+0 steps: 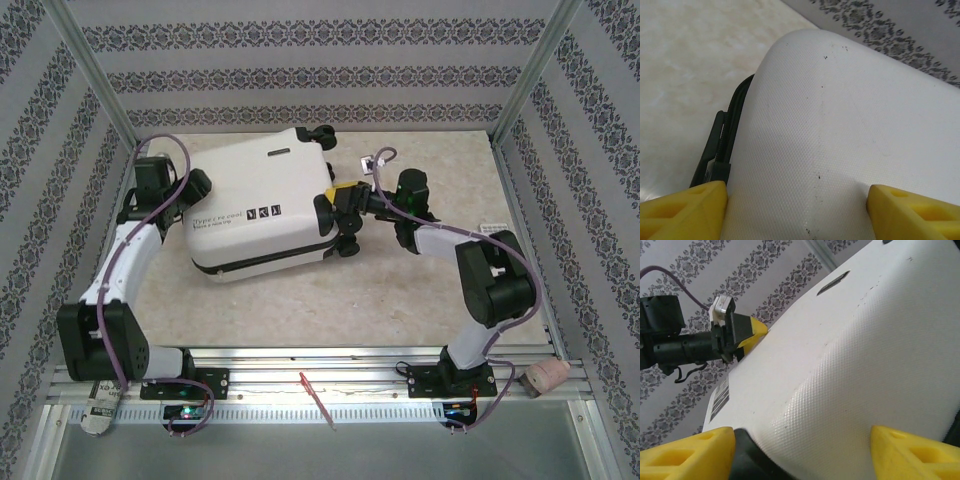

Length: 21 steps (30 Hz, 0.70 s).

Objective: Pack the luggage

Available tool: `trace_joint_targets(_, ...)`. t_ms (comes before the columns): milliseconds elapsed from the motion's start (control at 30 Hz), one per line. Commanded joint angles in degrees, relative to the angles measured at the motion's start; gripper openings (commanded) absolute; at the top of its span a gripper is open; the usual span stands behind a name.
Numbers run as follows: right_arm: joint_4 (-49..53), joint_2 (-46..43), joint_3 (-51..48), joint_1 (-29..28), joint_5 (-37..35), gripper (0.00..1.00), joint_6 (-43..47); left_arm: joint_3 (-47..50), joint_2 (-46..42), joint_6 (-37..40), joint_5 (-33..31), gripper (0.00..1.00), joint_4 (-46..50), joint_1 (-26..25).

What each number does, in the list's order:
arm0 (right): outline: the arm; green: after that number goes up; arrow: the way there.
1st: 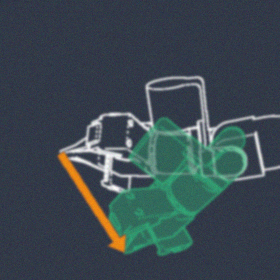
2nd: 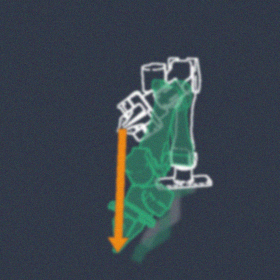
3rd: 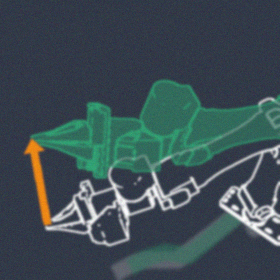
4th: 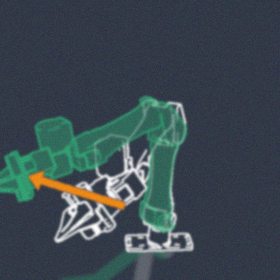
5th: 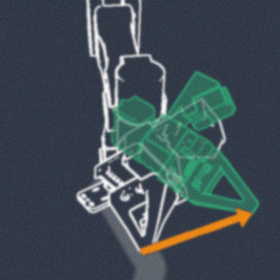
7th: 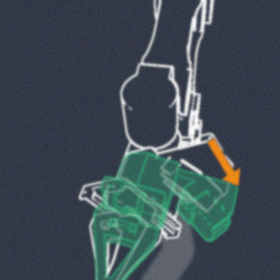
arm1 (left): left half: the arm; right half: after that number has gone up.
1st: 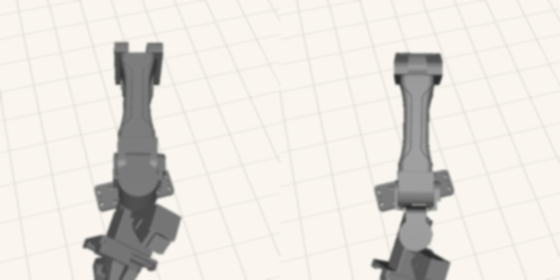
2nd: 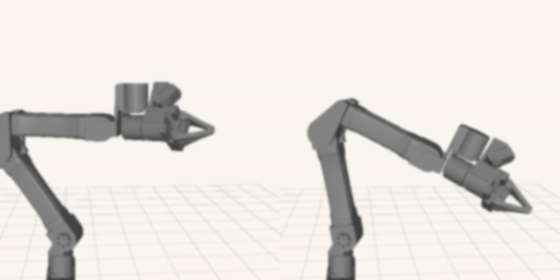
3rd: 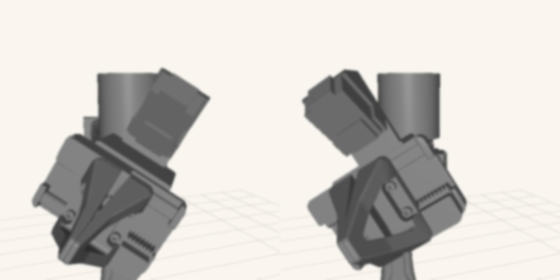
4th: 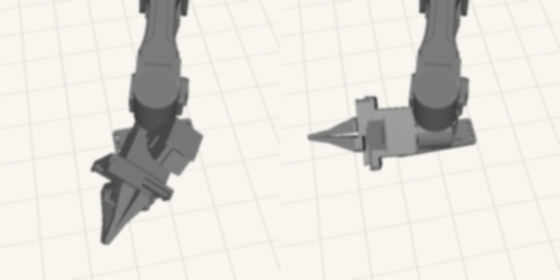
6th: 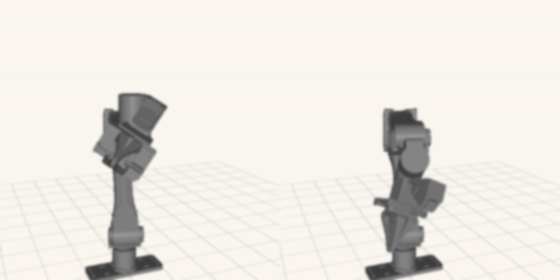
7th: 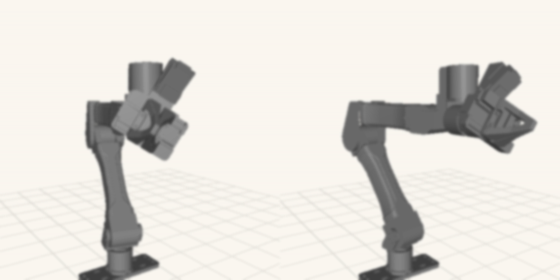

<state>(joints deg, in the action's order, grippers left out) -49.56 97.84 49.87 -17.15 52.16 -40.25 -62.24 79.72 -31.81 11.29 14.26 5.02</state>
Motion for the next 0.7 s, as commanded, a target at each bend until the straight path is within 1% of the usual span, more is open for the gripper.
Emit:
trace_joint_targets(0, -1.4, -4.1, -3.9, -3.6, 2.6, 0.68, 0.4, -2.2, 7.3, 0.5, 10.6, 0.73, -3.9, -1.5)
trace_joint_targets(133, -0.4, -7.8, -6.4, -6.1, 1.6, 0.65, 0.6, -9.3, 14.8, 0.5, 14.0, 0.73, -6.5, -2.7)
trace_joint_targets(267, -0.4, -10.3, -7.7, -9.1, 0.9, 0.63, 0.3, -18.0, 22.8, 0.4, 16.3, 0.72, -6.8, -4.7)
trace_joint_targets(367, -0.3, -11.6, -8.7, -10.7, -0.4, 0.63, 0.8, -24.2, 28.0, 0.9, 16.8, 0.72, -5.9, -6.6)
trace_joint_targets(467, 0.9, -12.3, -8.7, -10.6, -2.0, 0.63, 1.9, -30.0, 32.3, 2.1, 16.9, 0.72, -3.9, -8.3)
trace_joint_targets(567, 1.8, -12.0, -7.4, -10.0, -1.9, 0.62, 2.7, -33.6, 34.0, 3.8, 15.6, 0.71, -1.4, -9.6)
trace_joint_targets(667, 2.0, -11.3, -6.5, -9.0, -2.5, 0.62, 2.7, -33.9, 32.1, 6.3, 10.0, 0.71, 2.1, -9.9)
